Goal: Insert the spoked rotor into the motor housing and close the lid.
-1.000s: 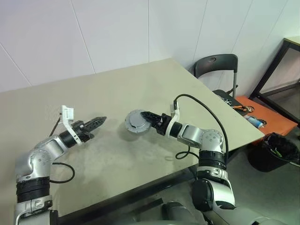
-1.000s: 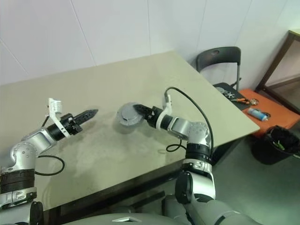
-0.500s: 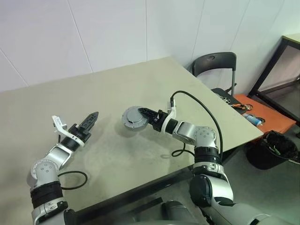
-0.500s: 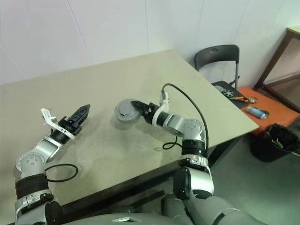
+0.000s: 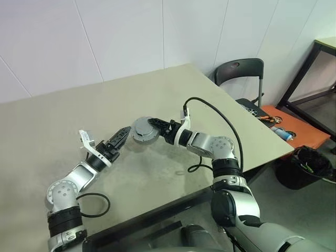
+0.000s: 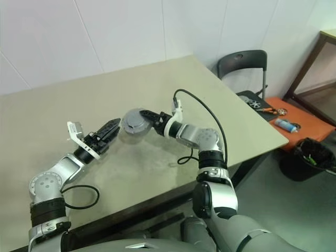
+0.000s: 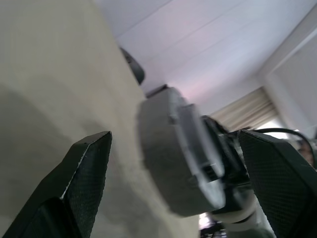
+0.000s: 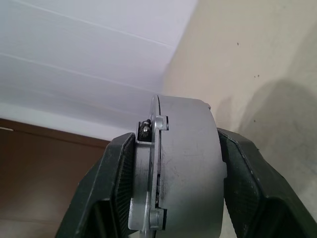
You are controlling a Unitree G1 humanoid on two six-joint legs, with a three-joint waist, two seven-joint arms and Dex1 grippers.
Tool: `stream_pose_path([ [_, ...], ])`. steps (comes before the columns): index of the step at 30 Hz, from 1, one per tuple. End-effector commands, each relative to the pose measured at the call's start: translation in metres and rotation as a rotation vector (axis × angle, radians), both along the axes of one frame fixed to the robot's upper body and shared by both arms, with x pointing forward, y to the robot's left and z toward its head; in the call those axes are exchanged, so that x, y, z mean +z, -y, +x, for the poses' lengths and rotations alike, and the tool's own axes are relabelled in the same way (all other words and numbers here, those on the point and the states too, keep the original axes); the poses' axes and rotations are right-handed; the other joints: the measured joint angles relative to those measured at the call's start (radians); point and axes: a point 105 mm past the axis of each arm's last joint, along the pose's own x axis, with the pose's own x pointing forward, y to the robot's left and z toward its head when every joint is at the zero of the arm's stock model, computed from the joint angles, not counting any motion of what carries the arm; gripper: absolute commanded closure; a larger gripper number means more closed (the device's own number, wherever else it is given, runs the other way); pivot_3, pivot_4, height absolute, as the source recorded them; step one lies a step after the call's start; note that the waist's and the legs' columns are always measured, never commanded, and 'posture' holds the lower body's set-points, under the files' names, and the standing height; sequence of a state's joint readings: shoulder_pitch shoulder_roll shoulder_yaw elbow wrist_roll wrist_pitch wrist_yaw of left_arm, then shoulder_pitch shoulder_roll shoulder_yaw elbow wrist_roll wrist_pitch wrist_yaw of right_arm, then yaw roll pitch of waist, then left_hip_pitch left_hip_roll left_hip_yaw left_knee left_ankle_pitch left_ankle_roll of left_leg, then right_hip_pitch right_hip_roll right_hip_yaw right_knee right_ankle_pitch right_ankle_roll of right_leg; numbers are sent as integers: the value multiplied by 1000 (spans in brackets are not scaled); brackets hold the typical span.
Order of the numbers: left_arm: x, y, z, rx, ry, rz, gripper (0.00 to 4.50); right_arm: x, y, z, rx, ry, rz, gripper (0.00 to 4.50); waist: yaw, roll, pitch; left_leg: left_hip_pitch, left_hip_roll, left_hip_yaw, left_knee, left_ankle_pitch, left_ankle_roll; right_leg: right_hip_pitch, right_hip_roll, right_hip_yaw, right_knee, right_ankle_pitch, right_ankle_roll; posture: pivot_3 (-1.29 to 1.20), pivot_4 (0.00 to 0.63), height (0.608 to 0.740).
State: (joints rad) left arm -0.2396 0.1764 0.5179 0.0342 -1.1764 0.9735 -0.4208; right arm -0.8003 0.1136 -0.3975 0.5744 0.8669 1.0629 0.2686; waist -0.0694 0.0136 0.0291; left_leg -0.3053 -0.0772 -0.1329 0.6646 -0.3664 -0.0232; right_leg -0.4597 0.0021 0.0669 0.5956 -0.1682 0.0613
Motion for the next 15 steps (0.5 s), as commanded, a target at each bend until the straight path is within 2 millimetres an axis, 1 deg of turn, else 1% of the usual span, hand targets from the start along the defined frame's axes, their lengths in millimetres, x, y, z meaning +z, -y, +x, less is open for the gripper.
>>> stream_pose_path([
  [1, 8, -1, 0, -2, 12, -48, 178, 36, -8, 5, 26, 112, 55, 2383, -1, 0, 0, 0, 0, 0, 0, 0, 0, 0, 0, 0, 0, 0, 0, 0, 0, 740],
  [3, -6, 0, -1, -9, -46, -67, 178, 36, -6, 6, 23, 116, 44, 2383, -1, 0, 0, 0, 0, 0, 0, 0, 0, 0, 0, 0, 0, 0, 0, 0, 0, 740],
  [5, -18, 5, -2, -18, -96, -88, 178, 38, -5, 8, 17, 119, 46, 2383, -1, 0, 0, 0, 0, 0, 0, 1, -1, 0, 1, 0, 0, 0, 0, 0, 0, 740],
  [8, -27, 19, -1, -58, -146, -119, 178, 45, -7, 11, 13, 130, 58, 2383, 0, 0, 0, 0, 0, 0, 0, 1, -2, 0, 1, 0, 0, 0, 0, 0, 0, 740],
  [12, -31, 29, 1, -75, -166, -139, 178, 53, -12, 12, 24, 149, 70, 2383, 1, -1, 0, 0, 0, 0, 0, 2, -3, 0, 0, 0, 0, 0, 0, 0, 0, 740],
  [15, -28, 32, 3, -76, -152, -150, 178, 53, -16, 10, 36, 153, 67, 2383, 0, -1, 0, 0, 0, 0, 0, 2, -3, 0, 0, 0, 0, 0, 0, 0, 0, 740],
])
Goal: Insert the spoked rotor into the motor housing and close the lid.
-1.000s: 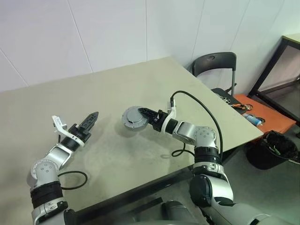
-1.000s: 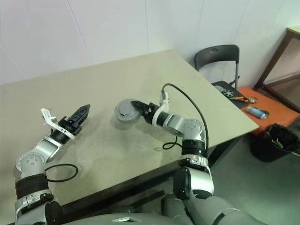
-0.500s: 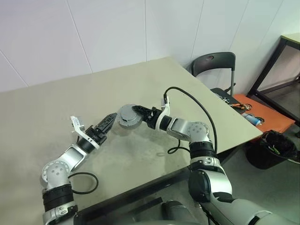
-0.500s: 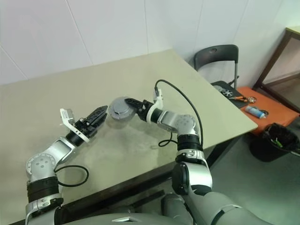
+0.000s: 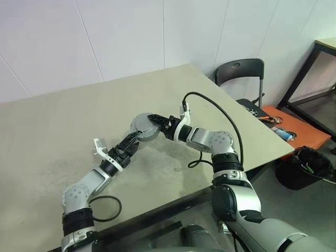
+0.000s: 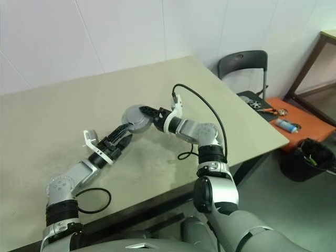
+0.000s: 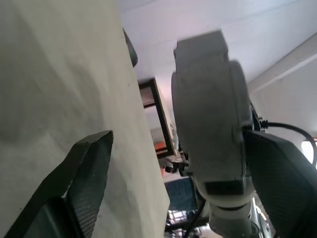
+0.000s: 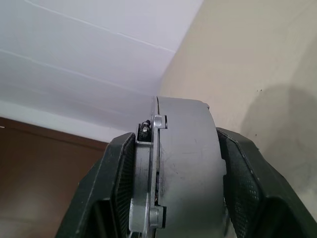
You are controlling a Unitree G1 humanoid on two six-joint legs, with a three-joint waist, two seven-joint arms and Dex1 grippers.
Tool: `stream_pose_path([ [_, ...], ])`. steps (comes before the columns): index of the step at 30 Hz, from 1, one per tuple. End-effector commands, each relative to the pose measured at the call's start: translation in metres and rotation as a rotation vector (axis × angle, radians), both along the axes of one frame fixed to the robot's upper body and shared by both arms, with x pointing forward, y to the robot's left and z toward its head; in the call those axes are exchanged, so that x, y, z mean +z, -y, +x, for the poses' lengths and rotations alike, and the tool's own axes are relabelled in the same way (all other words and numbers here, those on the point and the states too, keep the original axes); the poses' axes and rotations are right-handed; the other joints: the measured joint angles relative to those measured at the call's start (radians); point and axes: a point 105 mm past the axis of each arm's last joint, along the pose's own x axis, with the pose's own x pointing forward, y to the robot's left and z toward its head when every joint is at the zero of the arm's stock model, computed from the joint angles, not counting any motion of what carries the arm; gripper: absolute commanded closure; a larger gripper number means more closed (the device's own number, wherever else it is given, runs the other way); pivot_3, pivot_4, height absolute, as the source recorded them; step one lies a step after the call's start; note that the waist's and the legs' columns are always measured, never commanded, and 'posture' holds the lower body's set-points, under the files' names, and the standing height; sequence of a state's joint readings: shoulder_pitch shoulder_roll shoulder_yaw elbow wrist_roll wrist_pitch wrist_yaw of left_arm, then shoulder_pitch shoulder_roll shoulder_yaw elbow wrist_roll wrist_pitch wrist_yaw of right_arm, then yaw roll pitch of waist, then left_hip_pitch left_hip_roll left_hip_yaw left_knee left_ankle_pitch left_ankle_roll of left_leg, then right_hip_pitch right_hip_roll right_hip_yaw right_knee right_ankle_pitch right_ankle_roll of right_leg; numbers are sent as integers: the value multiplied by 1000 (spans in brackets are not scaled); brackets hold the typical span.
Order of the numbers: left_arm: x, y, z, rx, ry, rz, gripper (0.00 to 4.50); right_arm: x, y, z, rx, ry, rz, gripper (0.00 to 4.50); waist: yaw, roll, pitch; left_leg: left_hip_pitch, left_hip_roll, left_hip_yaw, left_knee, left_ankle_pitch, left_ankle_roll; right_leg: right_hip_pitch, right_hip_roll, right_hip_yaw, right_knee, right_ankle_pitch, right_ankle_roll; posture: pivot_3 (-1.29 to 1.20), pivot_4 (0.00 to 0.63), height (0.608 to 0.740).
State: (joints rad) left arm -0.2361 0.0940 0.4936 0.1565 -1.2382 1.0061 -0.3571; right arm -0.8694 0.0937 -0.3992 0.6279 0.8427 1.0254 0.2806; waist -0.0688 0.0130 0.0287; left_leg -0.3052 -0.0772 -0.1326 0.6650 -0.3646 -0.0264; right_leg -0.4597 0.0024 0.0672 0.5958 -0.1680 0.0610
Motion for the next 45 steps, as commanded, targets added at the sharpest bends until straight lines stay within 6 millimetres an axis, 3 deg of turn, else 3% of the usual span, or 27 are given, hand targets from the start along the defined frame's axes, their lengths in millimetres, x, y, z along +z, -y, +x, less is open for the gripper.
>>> stream_pose_path([
  [1, 4, 7, 4, -16, 10, 0, 178, 40, -16, -1, 54, 110, 86, 2383, -1, 0, 0, 0, 0, 0, 0, 0, 0, 0, 0, 0, 0, 0, 0, 0, 0, 740],
  [7, 5, 6, 8, 6, 23, -3, 178, 35, -14, -2, 53, 98, 78, 2383, 0, 0, 0, 0, 0, 0, 0, 0, 0, 0, 0, 0, 0, 0, 0, 0, 0, 740],
  [11, 18, -3, 11, 41, 69, -47, 178, 33, -13, 0, 48, 93, 69, 2383, 0, 0, 0, 0, 0, 0, 0, 0, 0, 0, 0, 0, 0, 0, 0, 0, 0, 740],
  [21, 40, -7, -10, 22, 128, -144, 178, 26, -11, -1, 53, 79, 51, 2383, 0, 0, 0, 0, 0, 0, 0, 0, 0, 0, 0, 1, 0, 0, 0, 0, 0, 740],
  [27, 45, -6, -11, 19, 140, -149, 178, 23, -10, -1, 60, 74, 33, 2383, 1, -1, 0, 0, 0, 0, 1, 0, 0, 0, 0, 1, 1, 0, 0, 0, 0, 740],
  [32, 28, -4, -5, 29, 82, -126, 178, 22, -10, 0, 53, 70, 27, 2383, 1, -1, 0, 0, 0, 0, 1, 1, -3, 0, 0, 1, 1, 0, 0, 0, 0, 740],
  [40, 17, 6, 16, 42, 48, -126, 178, 19, -9, 0, 50, 65, 11, 2383, 1, -1, -1, 0, 0, 0, 1, 2, -4, 0, 1, 0, 1, 1, -1, 0, 0, 740],
  [45, 16, 11, 18, 22, 53, -124, 178, 19, -7, 0, 49, 65, 10, 2383, 0, -1, -1, 0, 0, 1, 1, 2, -4, 0, 1, 1, 1, 1, -1, 0, 0, 740],
])
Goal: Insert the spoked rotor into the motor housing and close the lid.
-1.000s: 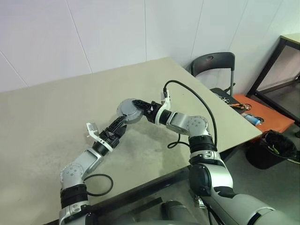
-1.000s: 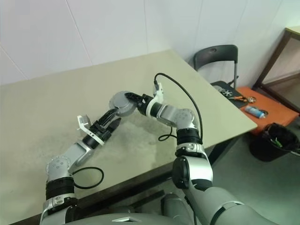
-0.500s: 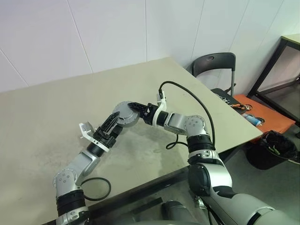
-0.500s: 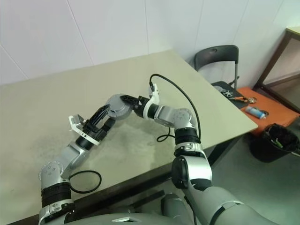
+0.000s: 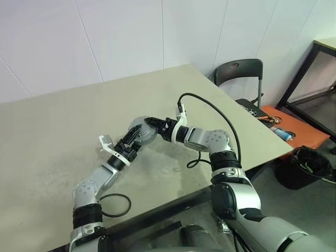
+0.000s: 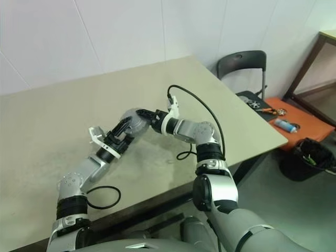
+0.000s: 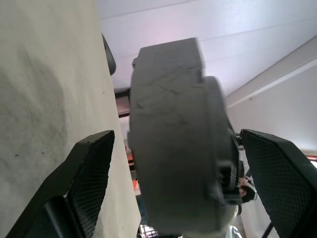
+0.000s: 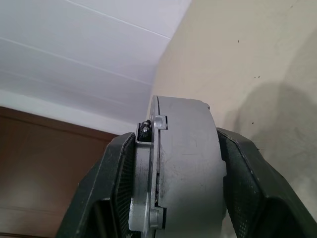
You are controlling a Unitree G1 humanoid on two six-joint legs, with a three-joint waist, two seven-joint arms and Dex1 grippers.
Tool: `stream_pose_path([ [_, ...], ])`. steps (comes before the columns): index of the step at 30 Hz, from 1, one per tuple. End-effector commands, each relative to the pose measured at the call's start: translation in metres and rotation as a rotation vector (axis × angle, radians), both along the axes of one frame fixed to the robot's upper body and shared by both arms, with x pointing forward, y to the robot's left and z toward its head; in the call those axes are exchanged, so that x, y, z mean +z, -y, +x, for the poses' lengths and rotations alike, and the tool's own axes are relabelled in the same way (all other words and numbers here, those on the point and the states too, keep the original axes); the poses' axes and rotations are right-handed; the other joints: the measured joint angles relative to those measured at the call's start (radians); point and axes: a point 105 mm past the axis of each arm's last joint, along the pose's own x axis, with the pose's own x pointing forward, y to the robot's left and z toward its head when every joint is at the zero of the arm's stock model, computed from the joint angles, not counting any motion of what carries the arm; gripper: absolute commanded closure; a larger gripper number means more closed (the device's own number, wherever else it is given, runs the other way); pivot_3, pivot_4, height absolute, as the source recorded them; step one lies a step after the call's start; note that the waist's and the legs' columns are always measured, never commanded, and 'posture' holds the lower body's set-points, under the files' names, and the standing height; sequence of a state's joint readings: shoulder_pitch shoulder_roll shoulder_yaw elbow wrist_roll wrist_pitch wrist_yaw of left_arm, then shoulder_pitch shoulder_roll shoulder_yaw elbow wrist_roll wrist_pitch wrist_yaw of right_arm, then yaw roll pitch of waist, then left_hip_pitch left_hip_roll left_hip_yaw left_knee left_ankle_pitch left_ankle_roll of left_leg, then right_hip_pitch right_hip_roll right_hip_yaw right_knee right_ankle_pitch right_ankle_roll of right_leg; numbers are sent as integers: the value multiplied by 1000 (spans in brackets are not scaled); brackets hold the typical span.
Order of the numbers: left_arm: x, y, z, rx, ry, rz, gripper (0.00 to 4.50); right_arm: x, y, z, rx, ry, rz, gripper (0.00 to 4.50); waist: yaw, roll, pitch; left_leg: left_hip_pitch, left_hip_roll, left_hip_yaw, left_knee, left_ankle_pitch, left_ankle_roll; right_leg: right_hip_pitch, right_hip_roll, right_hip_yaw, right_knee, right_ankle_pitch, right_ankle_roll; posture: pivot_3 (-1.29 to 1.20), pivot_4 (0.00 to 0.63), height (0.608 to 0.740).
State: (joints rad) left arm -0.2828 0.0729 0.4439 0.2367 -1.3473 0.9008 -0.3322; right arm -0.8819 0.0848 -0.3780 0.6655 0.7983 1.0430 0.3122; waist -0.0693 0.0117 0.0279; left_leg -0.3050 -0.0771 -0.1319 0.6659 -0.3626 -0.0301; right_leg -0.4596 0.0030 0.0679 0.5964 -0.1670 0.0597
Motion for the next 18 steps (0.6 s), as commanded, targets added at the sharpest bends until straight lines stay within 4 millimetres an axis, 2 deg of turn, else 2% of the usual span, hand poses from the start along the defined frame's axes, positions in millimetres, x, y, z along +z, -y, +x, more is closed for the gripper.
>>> stream_pose_path([
  [1, 8, 2, 3, -8, 39, 0, 178, 27, -3, 3, 8, 78, 53, 2383, 0, 0, 0, 0, 0, 0, 0, 0, 0, 0, 0, 0, 0, 0, 0, 0, 0, 740],
  [6, 5, 1, 3, -2, 32, 13, 178, 26, -4, 3, 10, 78, 49, 2383, 0, 0, 0, 0, 0, 0, 0, 0, 0, 0, 0, 0, 0, 0, 0, 0, 0, 740],
  [14, 15, 6, 10, 7, 51, 26, 178, 25, -6, 3, 13, 78, 42, 2383, 1, 0, 0, 0, 0, 0, 0, 0, 0, 0, 0, 0, 0, 0, 0, 0, 0, 740],
  [18, 16, 8, 11, 6, 51, 27, 1441, 24, -5, 3, 10, 77, 40, 2383, 1, 0, 0, 0, 0, 0, 0, 0, 0, 0, 0, 0, 0, 0, 0, 0, 0, 740],
])
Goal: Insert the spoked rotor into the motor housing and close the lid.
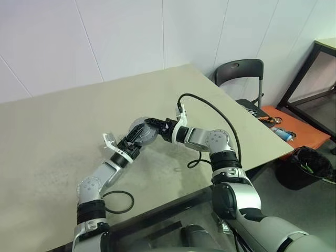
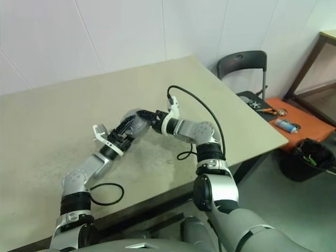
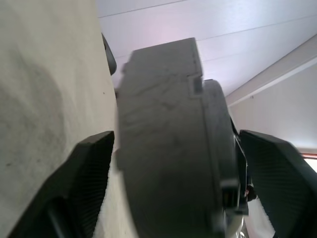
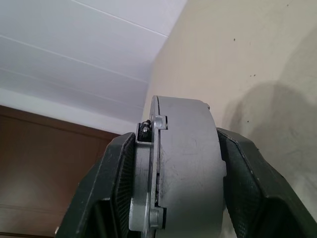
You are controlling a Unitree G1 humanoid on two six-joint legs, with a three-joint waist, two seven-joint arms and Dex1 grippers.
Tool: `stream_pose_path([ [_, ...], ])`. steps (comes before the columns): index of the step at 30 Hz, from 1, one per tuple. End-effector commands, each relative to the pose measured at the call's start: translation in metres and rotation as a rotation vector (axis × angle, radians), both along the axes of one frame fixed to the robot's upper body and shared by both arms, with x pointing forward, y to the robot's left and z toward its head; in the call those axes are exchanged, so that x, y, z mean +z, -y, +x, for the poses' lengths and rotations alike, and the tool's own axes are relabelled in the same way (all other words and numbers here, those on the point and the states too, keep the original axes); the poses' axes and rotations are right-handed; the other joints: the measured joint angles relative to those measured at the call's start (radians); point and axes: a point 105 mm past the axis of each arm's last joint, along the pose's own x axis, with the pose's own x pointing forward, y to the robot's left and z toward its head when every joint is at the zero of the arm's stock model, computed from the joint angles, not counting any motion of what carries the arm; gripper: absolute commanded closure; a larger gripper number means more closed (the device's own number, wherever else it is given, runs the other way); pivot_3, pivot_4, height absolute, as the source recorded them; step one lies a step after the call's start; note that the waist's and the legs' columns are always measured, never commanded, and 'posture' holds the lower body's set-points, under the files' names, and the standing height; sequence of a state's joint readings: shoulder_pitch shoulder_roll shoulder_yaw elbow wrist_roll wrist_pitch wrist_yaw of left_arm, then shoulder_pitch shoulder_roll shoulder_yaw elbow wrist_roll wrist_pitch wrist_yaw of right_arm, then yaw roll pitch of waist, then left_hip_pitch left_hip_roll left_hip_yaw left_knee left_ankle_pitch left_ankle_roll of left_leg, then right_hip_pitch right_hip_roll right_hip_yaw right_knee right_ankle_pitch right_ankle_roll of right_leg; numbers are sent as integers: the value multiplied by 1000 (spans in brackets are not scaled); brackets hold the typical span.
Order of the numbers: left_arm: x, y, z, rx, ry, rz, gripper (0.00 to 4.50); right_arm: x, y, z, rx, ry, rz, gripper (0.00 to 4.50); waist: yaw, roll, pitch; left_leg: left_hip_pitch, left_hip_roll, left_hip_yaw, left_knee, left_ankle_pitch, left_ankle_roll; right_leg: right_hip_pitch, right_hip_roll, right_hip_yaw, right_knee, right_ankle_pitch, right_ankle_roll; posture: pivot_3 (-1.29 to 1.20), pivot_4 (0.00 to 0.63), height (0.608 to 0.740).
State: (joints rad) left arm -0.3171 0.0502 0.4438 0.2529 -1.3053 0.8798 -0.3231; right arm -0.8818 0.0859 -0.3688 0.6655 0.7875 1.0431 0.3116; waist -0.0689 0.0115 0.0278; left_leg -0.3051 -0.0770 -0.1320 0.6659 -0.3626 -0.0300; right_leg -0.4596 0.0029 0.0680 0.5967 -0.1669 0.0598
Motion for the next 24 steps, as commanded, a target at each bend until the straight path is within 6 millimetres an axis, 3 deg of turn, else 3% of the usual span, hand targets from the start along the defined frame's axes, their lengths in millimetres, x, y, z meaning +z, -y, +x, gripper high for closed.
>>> stream_pose_path([
  [1, 15, 3, 3, -7, 53, 10, 1816, 26, -3, 3, 5, 76, 56, 2383, 0, 0, 0, 0, 0, 0, 0, 0, 0, 0, 0, 0, 0, 0, 0, 0, 0, 740],
  [3, 16, 5, 4, -14, 55, 10, 2180, 25, -2, 3, 3, 76, 55, 2383, 0, 0, 0, 0, 0, 0, 0, 0, 0, 0, 0, 0, 0, 0, 0, 0, 0, 740],
  [9, 21, 7, 5, -15, 61, 11, 2180, 25, -1, 4, -1, 76, 53, 2383, 0, 0, 0, 0, 0, 0, 0, 0, 0, 0, 0, 0, 0, 0, 0, 0, 0, 740],
  [20, 71, 6, 2, -19, 181, -20, 2258, 17, 1, 7, -29, 57, 36, 2383, 0, -1, 0, 0, 0, 0, 0, 0, 0, 0, 0, 0, 0, 0, 0, 0, 0, 740],
  [24, 77, 9, 5, -13, 174, -8, 2258, 18, -6, 3, -11, 58, 45, 2383, 1, -1, 0, 0, 0, 0, 0, 0, 0, 0, 0, 0, 1, 0, 0, 0, 0, 740],
])
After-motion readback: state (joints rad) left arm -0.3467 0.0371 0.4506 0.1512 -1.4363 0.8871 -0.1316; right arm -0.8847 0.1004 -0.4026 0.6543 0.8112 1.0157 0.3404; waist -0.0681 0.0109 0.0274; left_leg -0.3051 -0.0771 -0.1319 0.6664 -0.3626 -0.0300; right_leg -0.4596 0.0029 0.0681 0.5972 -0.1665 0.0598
